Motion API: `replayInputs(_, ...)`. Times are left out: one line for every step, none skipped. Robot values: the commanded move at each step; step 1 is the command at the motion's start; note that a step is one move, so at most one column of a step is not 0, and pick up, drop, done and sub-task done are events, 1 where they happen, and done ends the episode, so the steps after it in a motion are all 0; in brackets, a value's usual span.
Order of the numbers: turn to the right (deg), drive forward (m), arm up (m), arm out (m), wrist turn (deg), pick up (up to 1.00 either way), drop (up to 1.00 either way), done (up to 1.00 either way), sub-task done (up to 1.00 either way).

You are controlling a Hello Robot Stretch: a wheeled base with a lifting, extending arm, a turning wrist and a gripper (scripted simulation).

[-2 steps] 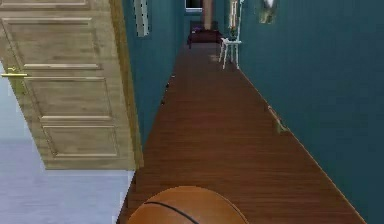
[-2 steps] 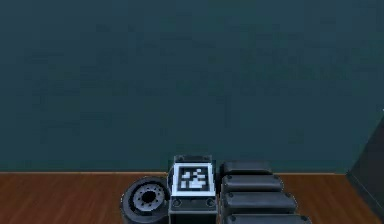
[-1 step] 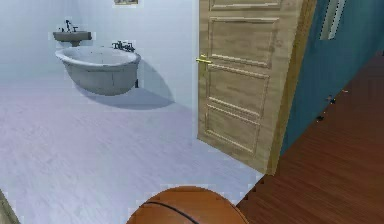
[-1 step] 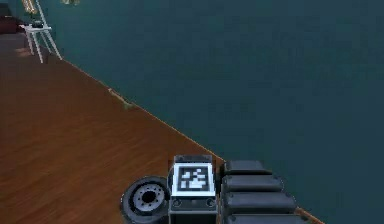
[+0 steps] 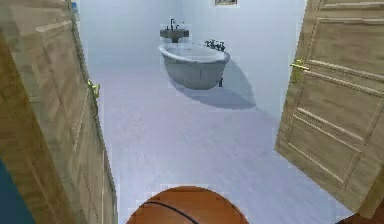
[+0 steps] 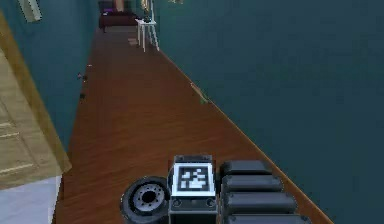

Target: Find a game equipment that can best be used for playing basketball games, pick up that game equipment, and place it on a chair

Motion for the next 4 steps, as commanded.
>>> replayInputs(0.0,1.0,0.0,0.0,0.0,0.0,0.0,0.0,0.0)
replayInputs(0.0,0.1,0.0,0.0,0.0,0.0,0.0,0.0,0.0)
replayInputs(-18.0,0.0,0.0,0.0,0.0,0.0,0.0,0.0,0.0)
replayInputs(0.0,0.7,0.0,0.0,0.0,0.0,0.0,0.0,0.0)
